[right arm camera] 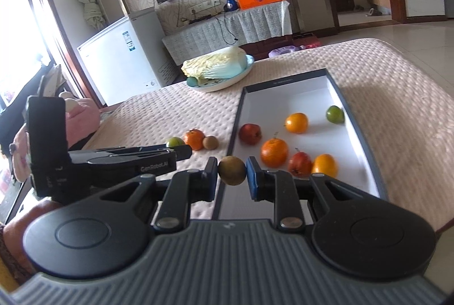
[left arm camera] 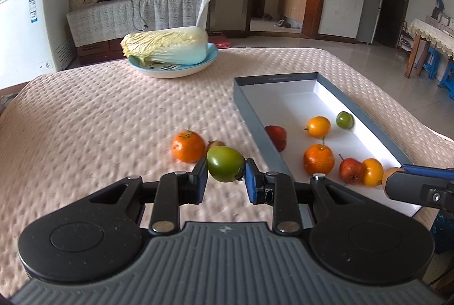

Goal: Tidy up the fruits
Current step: 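Carry the held green tomato and kiwi over the gray box with both tools, then open the left tool to drop the green tomato in the box while the right tool holds the kiwi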

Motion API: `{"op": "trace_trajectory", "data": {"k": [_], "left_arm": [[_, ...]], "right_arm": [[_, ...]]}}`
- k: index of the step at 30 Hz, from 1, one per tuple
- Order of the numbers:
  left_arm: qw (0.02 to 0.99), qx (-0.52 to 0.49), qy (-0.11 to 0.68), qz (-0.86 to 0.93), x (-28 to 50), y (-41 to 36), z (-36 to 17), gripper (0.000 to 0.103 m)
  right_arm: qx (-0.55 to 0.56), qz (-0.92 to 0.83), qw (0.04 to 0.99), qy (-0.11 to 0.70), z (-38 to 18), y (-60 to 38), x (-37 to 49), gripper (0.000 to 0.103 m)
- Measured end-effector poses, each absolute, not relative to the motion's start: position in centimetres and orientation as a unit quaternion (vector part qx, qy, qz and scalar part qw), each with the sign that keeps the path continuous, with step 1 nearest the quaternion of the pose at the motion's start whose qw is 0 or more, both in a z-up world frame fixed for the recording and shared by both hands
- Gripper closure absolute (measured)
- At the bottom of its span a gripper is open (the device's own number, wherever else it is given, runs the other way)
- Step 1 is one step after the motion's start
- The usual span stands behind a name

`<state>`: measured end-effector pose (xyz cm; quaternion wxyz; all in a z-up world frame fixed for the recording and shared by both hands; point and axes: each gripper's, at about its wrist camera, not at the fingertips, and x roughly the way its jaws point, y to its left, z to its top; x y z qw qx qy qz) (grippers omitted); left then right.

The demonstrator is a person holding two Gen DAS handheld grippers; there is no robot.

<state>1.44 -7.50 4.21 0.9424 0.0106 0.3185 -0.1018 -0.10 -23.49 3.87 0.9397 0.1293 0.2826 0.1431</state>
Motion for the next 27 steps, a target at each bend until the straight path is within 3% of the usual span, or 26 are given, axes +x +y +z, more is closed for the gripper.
{"op": "trace_trajectory", "data": {"k": [27], "left_arm": [[0.930,0.010,0.320,-0.183,2.8,-14.9,3.5,0.069]], "right_arm": [[0.126,0.096,0.941,0.299,3.2,-27.1,-0.2,0.078]]}}
